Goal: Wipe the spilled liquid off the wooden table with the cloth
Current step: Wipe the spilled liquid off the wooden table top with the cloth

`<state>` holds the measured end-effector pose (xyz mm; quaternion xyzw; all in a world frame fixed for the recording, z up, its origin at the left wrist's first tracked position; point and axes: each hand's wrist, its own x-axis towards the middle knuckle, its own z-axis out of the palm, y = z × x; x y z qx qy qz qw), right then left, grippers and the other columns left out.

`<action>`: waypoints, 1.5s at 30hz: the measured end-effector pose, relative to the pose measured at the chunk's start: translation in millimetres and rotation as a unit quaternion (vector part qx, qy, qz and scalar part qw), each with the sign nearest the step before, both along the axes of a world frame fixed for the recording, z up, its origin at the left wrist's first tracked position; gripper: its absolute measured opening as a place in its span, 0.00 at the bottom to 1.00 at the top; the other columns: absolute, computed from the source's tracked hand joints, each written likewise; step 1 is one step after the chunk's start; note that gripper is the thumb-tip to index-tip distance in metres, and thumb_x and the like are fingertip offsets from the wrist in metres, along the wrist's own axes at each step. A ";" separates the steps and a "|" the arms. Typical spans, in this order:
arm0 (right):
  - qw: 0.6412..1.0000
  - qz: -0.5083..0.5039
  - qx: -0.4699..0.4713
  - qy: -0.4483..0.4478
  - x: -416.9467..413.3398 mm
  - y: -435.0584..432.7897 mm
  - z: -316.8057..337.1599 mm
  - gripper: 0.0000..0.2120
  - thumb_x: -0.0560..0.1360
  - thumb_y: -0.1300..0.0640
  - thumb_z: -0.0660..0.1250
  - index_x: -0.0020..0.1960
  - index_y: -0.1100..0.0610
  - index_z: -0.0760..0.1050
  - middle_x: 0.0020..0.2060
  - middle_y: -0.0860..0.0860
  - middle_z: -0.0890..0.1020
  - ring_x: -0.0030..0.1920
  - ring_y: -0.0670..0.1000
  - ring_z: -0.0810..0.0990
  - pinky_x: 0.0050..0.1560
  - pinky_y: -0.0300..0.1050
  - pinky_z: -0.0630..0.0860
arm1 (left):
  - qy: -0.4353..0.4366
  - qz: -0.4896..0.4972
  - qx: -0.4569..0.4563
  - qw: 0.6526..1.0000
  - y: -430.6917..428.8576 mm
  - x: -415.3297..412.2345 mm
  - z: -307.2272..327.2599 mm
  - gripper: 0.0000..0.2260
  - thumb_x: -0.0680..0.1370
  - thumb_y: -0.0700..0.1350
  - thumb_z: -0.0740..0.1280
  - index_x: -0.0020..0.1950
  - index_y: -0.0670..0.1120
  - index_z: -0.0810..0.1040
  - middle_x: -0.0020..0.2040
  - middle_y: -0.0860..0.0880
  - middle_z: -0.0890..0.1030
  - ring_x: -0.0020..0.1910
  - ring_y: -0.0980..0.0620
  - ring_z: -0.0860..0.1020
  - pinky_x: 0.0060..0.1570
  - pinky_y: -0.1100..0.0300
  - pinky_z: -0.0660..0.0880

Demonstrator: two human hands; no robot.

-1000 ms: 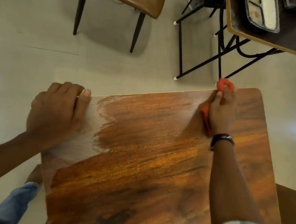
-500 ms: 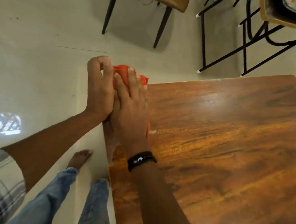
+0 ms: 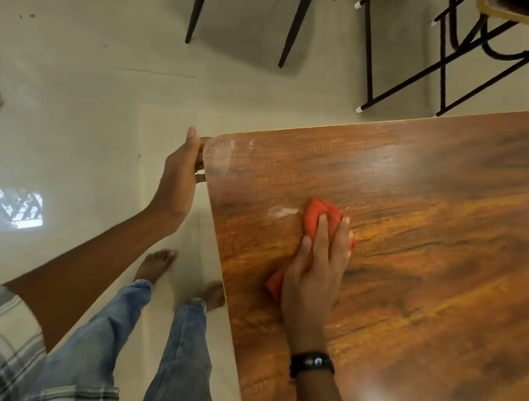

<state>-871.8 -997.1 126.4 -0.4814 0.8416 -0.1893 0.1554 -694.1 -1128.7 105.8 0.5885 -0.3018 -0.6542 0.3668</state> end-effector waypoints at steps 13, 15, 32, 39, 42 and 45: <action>0.972 0.222 -0.015 0.076 105.5 -121.0 -2.9 0.24 0.83 0.56 0.58 0.78 0.53 0.61 0.80 0.57 0.55 0.80 0.58 0.50 0.79 0.56 0.48 | 0.008 -0.006 0.017 1.000 2.4 6.6 4.2 0.33 0.84 0.63 0.40 0.51 0.51 0.83 0.43 0.54 0.86 0.48 0.57 0.84 0.48 0.61 0.77; 0.965 0.254 -0.021 0.060 98.9 -102.7 -2.6 0.27 0.81 0.59 0.60 0.78 0.51 0.61 0.80 0.56 0.56 0.80 0.57 0.51 0.79 0.56 0.50 | 0.007 0.005 0.021 1.000 5.7 4.1 7.8 0.33 0.84 0.64 0.41 0.56 0.50 0.83 0.51 0.51 0.87 0.54 0.55 0.84 0.54 0.58 0.78; 0.997 0.008 -0.006 0.078 103.0 -1.7 -9.2 0.27 0.80 0.59 0.61 0.78 0.54 0.61 0.79 0.59 0.57 0.79 0.60 0.53 0.78 0.61 0.54 | -0.128 -0.093 -0.068 0.985 27.8 -4.1 18.7 0.27 0.84 0.62 0.44 0.75 0.49 0.69 0.65 0.56 0.77 0.60 0.65 0.77 0.63 0.63 0.75; 0.996 0.051 0.011 0.071 104.1 -9.1 -8.2 0.36 0.77 0.47 0.67 0.80 0.50 0.54 0.80 0.56 0.51 0.80 0.56 0.49 0.79 0.53 0.49 | -0.385 -0.181 -0.275 0.862 77.0 -14.6 39.7 0.28 0.85 0.55 0.49 0.81 0.42 0.58 0.82 0.41 0.56 0.82 0.43 0.52 0.79 0.48 0.48; 0.999 0.021 0.000 0.049 82.1 49.9 -5.9 0.46 0.72 0.46 0.73 0.81 0.49 0.49 0.80 0.56 0.51 0.80 0.56 0.48 0.79 0.52 0.47 | -0.350 -0.280 -0.335 0.829 122.3 -41.9 46.8 0.26 0.85 0.53 0.50 0.80 0.41 0.59 0.82 0.41 0.57 0.82 0.43 0.50 0.79 0.46 0.47; 0.998 -0.056 0.006 0.022 57.7 136.6 -5.7 0.44 0.74 0.47 0.71 0.80 0.48 0.48 0.81 0.53 0.51 0.80 0.54 0.48 0.80 0.52 0.45 | -0.319 -0.380 -0.372 0.785 184.0 -74.4 49.3 0.28 0.84 0.55 0.49 0.78 0.39 0.64 0.80 0.40 0.61 0.82 0.42 0.52 0.80 0.44 0.49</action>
